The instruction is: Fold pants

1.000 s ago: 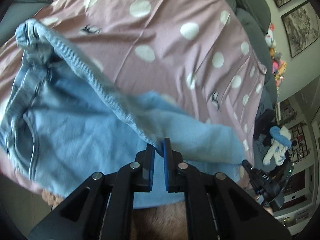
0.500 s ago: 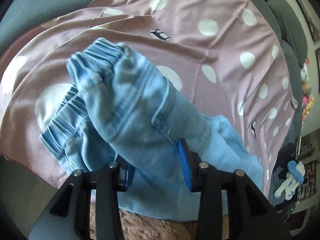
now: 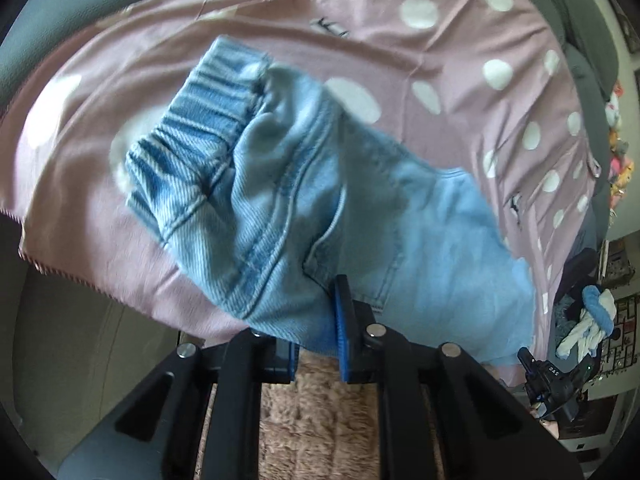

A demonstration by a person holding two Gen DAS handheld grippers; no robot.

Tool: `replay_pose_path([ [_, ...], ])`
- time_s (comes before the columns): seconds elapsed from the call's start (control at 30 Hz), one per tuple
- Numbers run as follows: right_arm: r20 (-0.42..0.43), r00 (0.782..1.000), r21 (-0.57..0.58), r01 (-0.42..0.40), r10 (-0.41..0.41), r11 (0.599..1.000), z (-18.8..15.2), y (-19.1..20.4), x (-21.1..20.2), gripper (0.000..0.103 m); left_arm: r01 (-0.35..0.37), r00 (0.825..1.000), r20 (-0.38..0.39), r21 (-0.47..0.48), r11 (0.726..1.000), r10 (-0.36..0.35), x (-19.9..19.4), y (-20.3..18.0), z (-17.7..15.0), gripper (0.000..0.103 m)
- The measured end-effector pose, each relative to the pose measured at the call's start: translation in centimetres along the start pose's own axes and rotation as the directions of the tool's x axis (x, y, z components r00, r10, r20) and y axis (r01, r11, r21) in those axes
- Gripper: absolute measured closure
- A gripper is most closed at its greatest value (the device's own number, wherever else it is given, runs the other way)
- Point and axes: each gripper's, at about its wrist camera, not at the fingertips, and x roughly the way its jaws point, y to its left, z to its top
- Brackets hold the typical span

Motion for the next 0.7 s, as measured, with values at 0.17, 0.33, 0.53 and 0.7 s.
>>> replay_pose_path([
  [0.17,0.011,0.999,0.034,0.037,-0.037,0.999,0.6,-1.7,-0.1,0.101,-0.016,1.0,-0.019,-0.012,1.0,0.016,0.9,0.4,0.1,0.087],
  [0.33,0.052,0.995,0.12,0.08,-0.087,0.99,2.3,-4.8,-0.7,0.095,-0.007,1.0,-0.02,-0.024,1.0,0.007,1.2,0.7,0.2,0.086],
  [0.53,0.081,0.989,0.195,0.106,-0.124,0.975,4.3,-7.4,-1.0,0.074,-0.006,1.0,-0.019,-0.021,1.0,0.005,1.2,1.0,0.1,0.085],
  [0.7,0.089,0.987,0.22,0.109,-0.131,0.969,7.0,-8.4,-0.1,0.074,-0.01,1.0,-0.017,-0.02,1.0,0.01,1.3,0.9,0.1,0.085],
])
